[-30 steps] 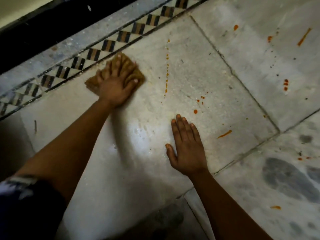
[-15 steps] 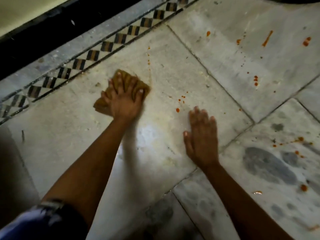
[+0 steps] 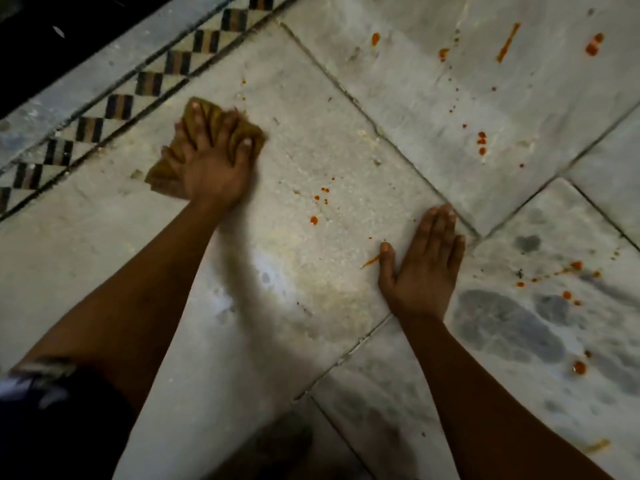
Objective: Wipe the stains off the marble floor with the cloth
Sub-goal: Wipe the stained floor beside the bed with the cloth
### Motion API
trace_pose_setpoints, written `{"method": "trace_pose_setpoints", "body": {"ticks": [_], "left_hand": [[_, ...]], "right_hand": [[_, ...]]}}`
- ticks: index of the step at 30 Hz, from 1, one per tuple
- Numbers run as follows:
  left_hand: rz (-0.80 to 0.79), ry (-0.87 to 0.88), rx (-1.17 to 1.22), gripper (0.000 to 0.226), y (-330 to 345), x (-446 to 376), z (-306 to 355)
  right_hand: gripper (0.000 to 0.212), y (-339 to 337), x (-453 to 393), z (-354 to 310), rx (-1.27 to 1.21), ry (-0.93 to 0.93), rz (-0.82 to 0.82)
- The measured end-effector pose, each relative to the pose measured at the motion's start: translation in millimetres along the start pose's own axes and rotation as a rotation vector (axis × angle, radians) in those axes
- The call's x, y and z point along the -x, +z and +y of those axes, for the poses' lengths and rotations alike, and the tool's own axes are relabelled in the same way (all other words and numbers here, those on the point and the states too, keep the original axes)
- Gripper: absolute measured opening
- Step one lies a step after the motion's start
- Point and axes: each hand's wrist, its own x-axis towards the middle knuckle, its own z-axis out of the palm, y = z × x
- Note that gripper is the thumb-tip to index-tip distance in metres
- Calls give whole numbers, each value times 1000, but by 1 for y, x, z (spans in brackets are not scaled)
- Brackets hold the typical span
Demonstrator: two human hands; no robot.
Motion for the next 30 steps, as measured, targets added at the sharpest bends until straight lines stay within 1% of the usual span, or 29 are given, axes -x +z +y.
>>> {"method": "trace_pose_setpoints", "body": {"ticks": [2, 3, 4, 6, 7, 8, 9, 10, 12, 13, 14, 15, 18, 20, 22, 23, 25, 28, 30], "left_hand": [[-24, -58, 36, 57, -8, -8, 23], [-30, -43, 44, 59, -7, -4, 28], [-24, 23, 31, 60, -4, 4, 25], [-21, 226, -37, 62, 6, 21, 4], [-36, 295, -73, 62, 9, 28, -10], [-41, 314, -103, 62, 11, 31, -24], [-43, 297, -107, 62, 11, 28, -33], [-30, 243, -80, 63, 5, 24, -32], [21, 73, -34, 63, -2, 2, -18], [20, -19, 7, 63, -5, -14, -8], [17, -61, 36, 61, -7, -30, 3], [15, -51, 26, 60, -7, -42, 11], [-13, 128, -33, 60, 3, -40, 14], [-21, 257, -64, 59, 8, -13, -4], [-26, 321, -92, 57, 7, 6, -27], [-24, 307, -98, 57, 3, 8, -34], [-1, 192, -77, 59, -4, -6, -34], [26, -35, 27, 59, -15, -39, 2], [8, -70, 40, 60, -12, -51, 20]], "right_hand": [[77, 0, 1, -1, 7, -15, 3], [76, 0, 0, -1, 10, -18, 1], [76, -1, 0, -2, 15, -19, 1], [75, -1, 0, -2, 26, -23, 0], [74, -1, 0, -1, 27, -23, -7], [74, -1, 0, -1, 25, -22, -10], [74, -1, 0, -1, 21, -22, -5], [74, 0, 0, -1, 16, -20, 3], [73, 0, 0, -1, 6, -19, 11], [73, 0, 0, -1, 6, -22, 14], [73, 1, 0, -1, 11, -24, 19], [72, 1, 0, -2, 16, -26, 20], [72, 0, 0, -1, 17, -22, 14], [72, -1, 0, -2, 14, -22, 14], [70, -1, 0, -2, 4, -17, 15], [69, -1, 0, -1, 4, -17, 20], [67, 0, -1, -1, -4, -19, 26], [65, 1, -1, 0, -15, -18, 31], [64, 1, 0, 0, -14, -16, 30]]}}
